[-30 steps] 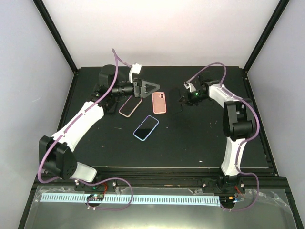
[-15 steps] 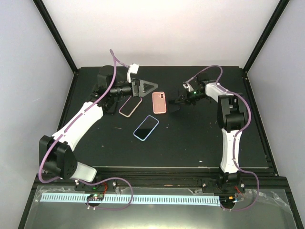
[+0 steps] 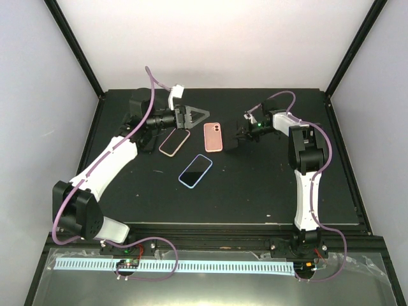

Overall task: Take the phone out of the phone case
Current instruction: Place the phone at the center of the board.

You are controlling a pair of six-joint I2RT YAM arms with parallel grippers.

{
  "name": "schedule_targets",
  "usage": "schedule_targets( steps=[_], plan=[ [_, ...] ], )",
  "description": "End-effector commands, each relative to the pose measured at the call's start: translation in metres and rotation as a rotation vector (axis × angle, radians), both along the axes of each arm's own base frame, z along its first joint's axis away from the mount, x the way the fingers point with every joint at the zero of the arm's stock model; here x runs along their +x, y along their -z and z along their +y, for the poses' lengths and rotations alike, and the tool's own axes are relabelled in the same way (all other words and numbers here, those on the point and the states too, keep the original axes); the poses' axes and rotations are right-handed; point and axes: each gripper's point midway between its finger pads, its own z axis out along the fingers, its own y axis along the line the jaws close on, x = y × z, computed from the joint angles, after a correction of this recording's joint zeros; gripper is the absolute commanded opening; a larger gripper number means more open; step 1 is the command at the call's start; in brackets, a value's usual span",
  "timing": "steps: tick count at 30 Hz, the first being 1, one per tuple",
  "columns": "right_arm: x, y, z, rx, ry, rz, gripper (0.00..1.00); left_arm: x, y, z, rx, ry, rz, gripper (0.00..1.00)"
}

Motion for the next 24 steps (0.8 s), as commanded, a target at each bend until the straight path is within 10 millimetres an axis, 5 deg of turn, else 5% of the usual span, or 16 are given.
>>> schedule_targets(
  steps=[1, 11, 24],
  plan=[
    [0.012, -0.012, 0.008, 0.066, 0.006, -0.026, 0.08, 0.005, -0.001, 0.009, -0.003, -0.040, -0.014, 0.99],
    [0.013, -0.013, 0.014, 0.029, -0.004, -0.043, 0.31, 0.012, 0.002, 0.020, 0.017, -0.098, -0.013, 0.99],
    [0.009, -0.050, -0.006, -0.137, -0.008, -0.175, 0.89, 0.027, 0.023, 0.075, 0.278, -0.346, -0.119, 0.99]
  ],
)
